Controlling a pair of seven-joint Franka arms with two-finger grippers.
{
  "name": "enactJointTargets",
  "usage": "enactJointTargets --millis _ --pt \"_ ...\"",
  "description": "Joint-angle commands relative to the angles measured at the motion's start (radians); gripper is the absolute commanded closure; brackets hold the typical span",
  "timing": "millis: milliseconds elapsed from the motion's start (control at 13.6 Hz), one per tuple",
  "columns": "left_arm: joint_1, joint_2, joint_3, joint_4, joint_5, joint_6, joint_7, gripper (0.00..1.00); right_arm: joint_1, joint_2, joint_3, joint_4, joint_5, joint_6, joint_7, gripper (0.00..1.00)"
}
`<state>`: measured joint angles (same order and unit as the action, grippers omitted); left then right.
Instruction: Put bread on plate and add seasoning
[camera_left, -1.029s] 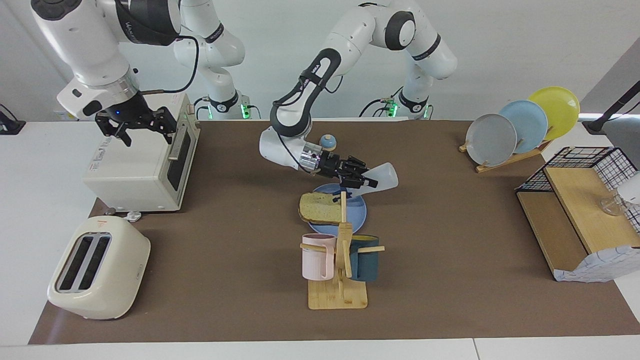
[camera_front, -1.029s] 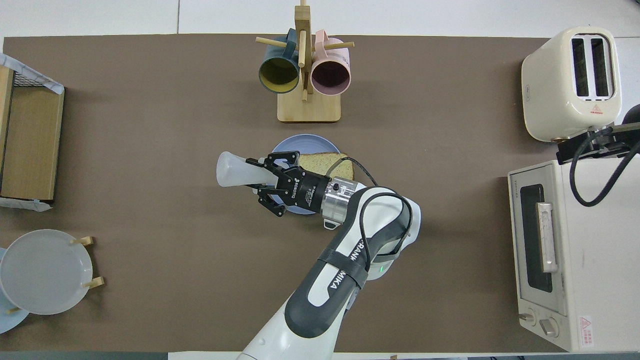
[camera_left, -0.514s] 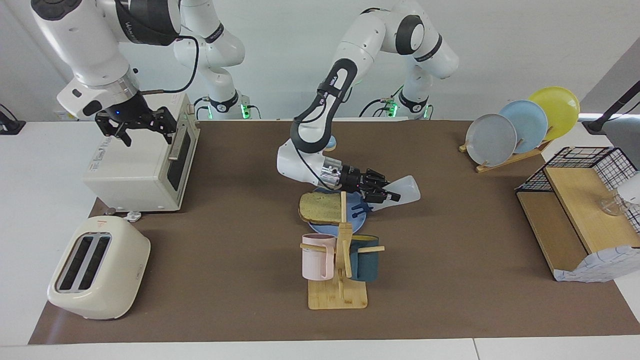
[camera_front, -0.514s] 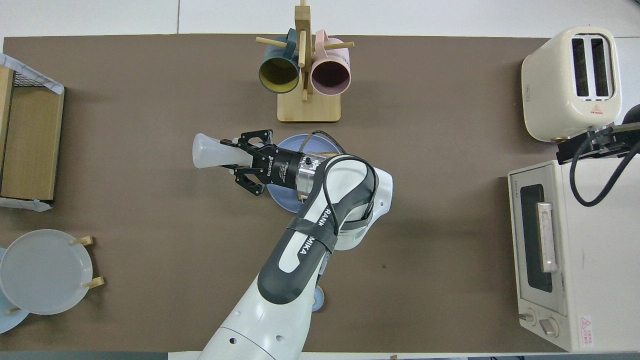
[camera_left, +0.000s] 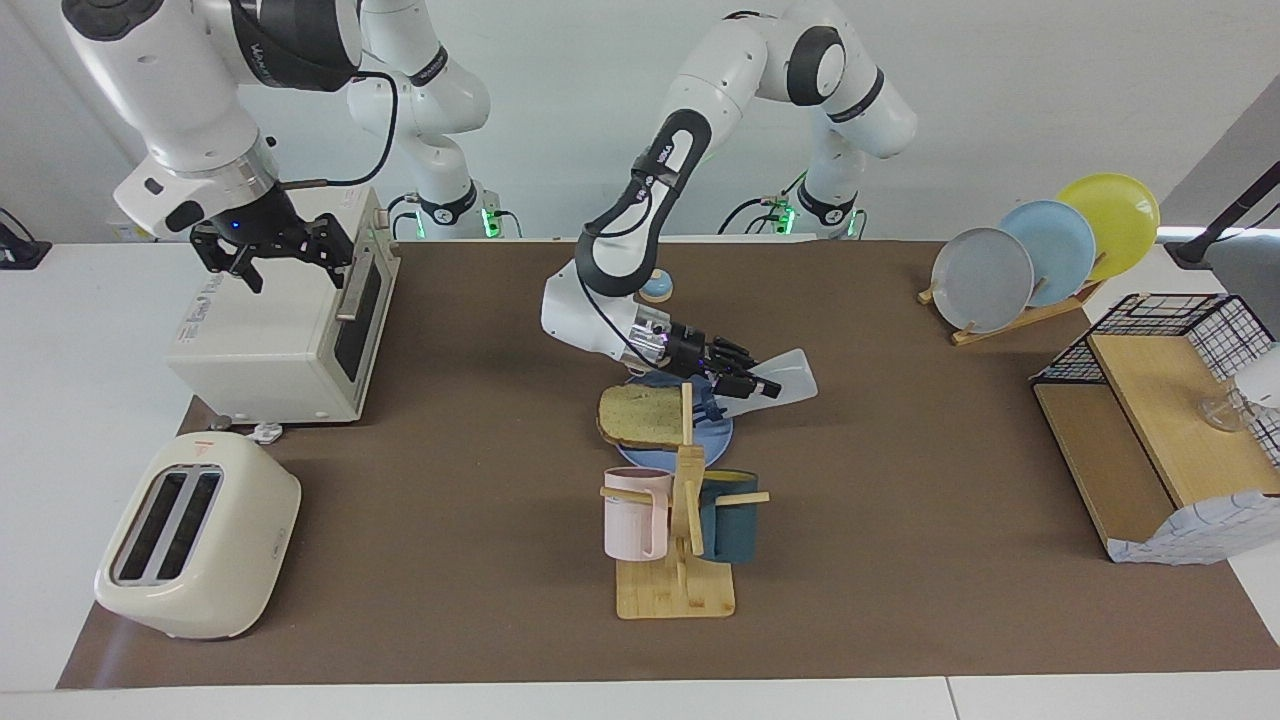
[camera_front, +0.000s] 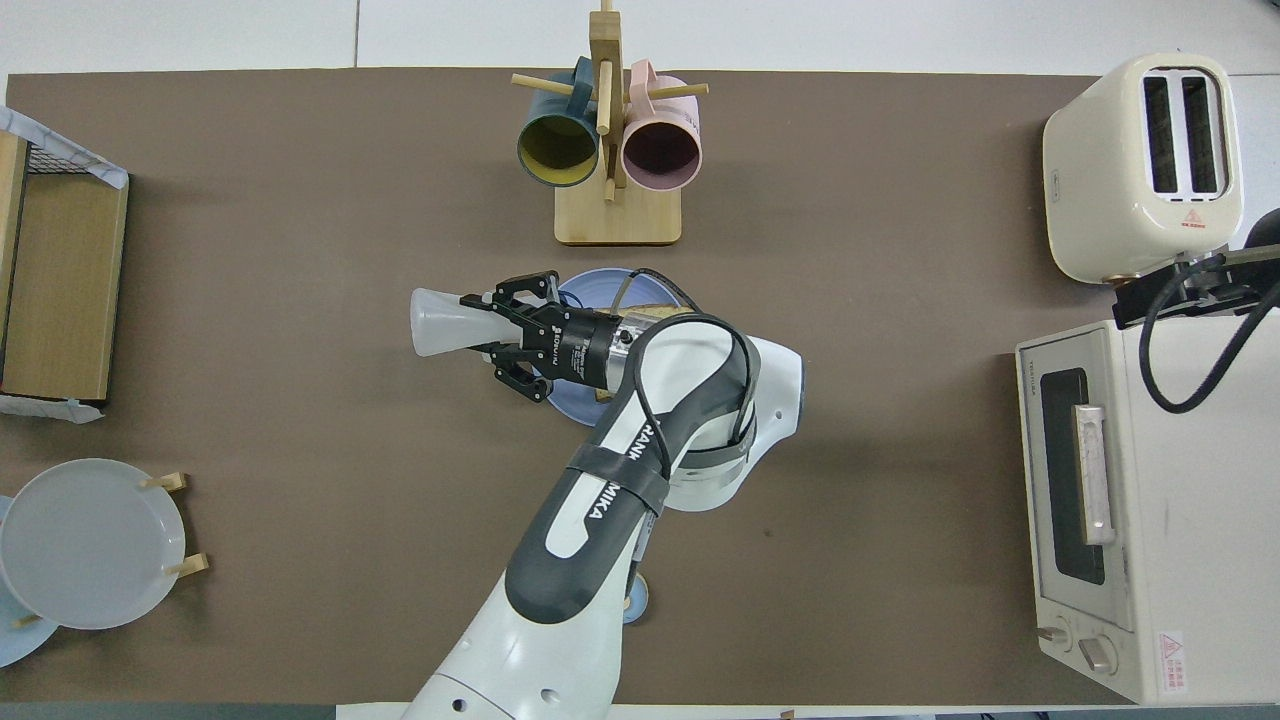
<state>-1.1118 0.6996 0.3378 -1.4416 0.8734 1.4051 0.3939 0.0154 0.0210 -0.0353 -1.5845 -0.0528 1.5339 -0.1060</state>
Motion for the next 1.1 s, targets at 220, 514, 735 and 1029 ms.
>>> enactJointTargets --millis 220,514,735,1029 --pt "0.107 -0.144 -0.003 -0.06 -0.08 0.127 -0.016 1.0 -0.017 -0.024 0.009 -0.029 0.002 0.014 -0.02 0.0" --pt "0.182 -0.172 -0.003 -0.059 -0.148 0.195 -0.036 1.0 -0.017 -0.024 0.009 -0.029 0.001 0.014 -0.02 0.0" --pt "0.289 -0.236 -0.005 -0.063 -0.262 0.34 -0.035 1.0 -0.017 -0.024 0.009 -0.029 0.002 0.014 -0.02 0.0" --pt "0.429 -0.269 -0.003 -0.062 -0.489 0.501 -0.101 1.0 -0.017 -0.024 0.009 -0.029 0.002 0.014 -0.02 0.0"
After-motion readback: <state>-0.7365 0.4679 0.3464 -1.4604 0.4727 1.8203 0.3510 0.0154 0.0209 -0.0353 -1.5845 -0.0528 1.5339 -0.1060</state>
